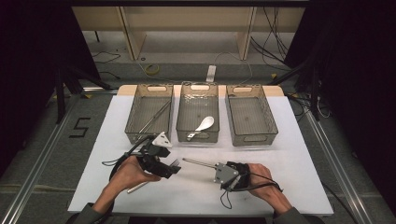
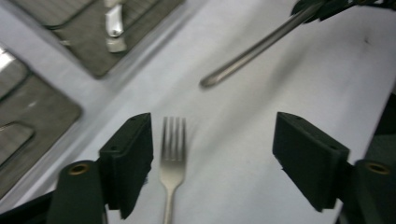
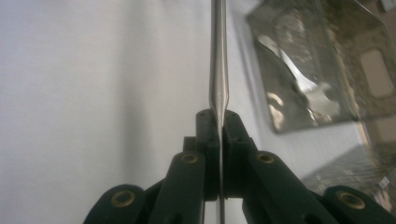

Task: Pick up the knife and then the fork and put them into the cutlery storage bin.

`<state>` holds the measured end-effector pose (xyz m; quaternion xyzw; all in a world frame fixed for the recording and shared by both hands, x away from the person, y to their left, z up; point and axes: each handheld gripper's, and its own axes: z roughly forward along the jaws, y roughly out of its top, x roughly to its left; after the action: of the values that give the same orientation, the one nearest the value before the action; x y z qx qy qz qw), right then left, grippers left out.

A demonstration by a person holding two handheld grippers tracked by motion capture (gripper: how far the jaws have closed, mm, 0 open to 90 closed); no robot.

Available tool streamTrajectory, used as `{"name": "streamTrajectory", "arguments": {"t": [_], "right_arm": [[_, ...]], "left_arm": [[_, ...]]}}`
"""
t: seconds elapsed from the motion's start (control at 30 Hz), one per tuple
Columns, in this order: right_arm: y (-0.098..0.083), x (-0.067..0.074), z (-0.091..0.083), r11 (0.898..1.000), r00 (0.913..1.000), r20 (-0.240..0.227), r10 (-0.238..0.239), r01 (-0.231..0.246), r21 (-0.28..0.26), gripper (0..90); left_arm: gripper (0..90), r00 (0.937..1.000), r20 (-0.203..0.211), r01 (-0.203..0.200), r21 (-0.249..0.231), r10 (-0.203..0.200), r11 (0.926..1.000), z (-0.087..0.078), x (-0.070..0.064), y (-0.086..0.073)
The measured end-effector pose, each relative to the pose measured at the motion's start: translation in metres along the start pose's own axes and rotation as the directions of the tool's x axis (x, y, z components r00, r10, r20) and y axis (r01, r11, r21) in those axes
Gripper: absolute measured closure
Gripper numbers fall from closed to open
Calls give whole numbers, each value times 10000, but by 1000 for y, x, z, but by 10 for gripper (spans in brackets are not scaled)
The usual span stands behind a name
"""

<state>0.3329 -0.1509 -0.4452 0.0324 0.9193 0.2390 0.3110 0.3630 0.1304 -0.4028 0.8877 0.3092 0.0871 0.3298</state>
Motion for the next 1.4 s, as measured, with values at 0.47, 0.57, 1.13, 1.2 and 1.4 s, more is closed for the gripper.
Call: {"name": "streamTrajectory", "arguments": {"t": [0.47,0.57,1.13,1.2,1.4], "right_arm": [[-30,-66,-15,9695,9657,862,2450,-2440,-222,888],[-34,-82,-13,9588,9537,992,2839,-2833,-206,888],[-50,-165,0,8763,8629,1822,4715,-4815,128,887],[-51,-171,5,8646,8515,1871,4899,-5020,205,887],[-56,-187,20,8390,8281,2057,5215,-5416,534,887]], "left_arm": [[198,9896,-861,1183,297,-1153,9925,-4,20,-45],[189,9876,-951,1290,355,-1251,9910,-5,22,-50],[166,9788,-1331,1452,-830,-1554,9859,-18,25,-63],[165,9781,-1395,1450,-771,-1546,9864,-18,25,-64],[166,9735,-1630,1525,-609,-1606,9864,-18,30,-67]]}}
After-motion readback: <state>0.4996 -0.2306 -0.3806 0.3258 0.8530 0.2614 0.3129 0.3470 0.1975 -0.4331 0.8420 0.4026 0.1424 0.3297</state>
